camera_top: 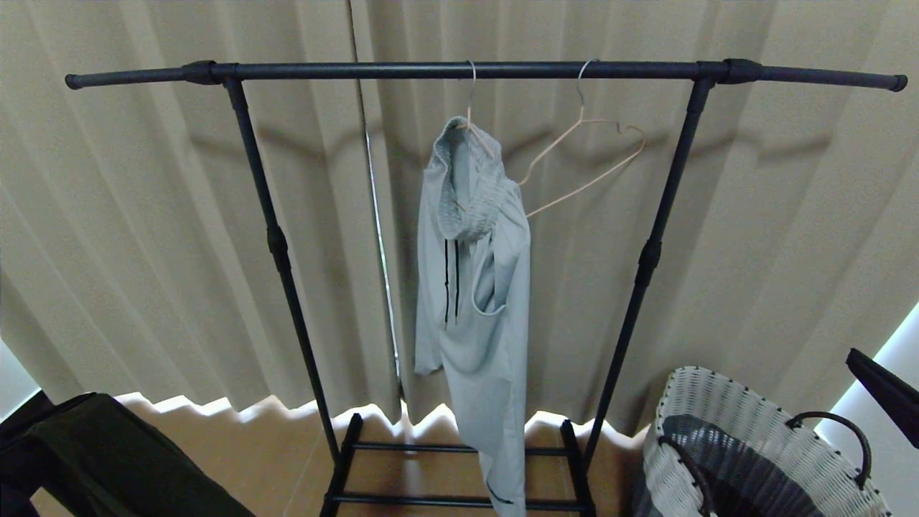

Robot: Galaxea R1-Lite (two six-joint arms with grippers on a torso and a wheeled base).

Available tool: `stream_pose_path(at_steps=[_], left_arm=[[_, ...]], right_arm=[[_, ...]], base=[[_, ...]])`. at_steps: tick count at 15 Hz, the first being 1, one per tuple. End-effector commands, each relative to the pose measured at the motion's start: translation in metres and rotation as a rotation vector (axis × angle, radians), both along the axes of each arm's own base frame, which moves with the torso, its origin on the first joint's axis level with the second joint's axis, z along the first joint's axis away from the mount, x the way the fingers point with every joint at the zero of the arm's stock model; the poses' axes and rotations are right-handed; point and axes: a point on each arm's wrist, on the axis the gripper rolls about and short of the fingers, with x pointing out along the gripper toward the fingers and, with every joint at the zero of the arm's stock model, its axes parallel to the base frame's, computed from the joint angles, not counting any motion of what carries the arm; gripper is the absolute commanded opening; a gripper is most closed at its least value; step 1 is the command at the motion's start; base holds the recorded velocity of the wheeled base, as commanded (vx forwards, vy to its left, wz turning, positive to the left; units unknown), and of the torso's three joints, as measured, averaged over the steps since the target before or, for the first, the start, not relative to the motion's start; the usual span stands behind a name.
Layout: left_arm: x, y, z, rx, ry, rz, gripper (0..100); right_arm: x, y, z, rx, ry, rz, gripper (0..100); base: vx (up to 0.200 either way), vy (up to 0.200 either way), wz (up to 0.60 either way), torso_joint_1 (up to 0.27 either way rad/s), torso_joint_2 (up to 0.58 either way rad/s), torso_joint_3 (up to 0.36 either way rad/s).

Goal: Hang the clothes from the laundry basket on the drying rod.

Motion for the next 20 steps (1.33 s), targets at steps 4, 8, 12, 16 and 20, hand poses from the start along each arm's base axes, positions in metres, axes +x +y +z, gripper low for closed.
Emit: stream_pose_path(at_steps=[4,8,12,16,20], left_arm=[[0.0003,-0.0001,-0.0011,0.001,0.005,0.001,0],[-0.0006,-0.002,-0.0033,0.003,0.009,-0.032,0],[0.0,-0.0029,-0.0014,-0.014,-0.033,-0.043,0],[0.0001,-0.003,-0.0025,-0.014,-0.027,-0.044,0],[0.0001,-0.003,-0.0031,-0.015,-0.023,-0.044,0]], right_arm=[[0.0012,-0.0001,-0.001,0.001,0.008,0.0,100],[-0.0005,0.0003,-0.0064,0.021,0.02,0.012,100],[-0.0012,0.0011,-0.0066,0.061,0.026,0.047,100],[-0.0007,0.0012,-0.0078,0.08,0.037,0.047,100],[-0.0006,0.0012,-0.0084,0.081,0.04,0.048,100]], base=[[0.0,0.0,0.0,0.166,-0.48,-0.322],[0.0,0.0,0.0,0.187,-0.49,-0.309],[0.0,0.0,0.0,0.217,-0.53,-0.311],[0.0,0.0,0.0,0.121,-0.29,-0.163],[0.2,0.0,0.0,0.011,-0.03,-0.016]])
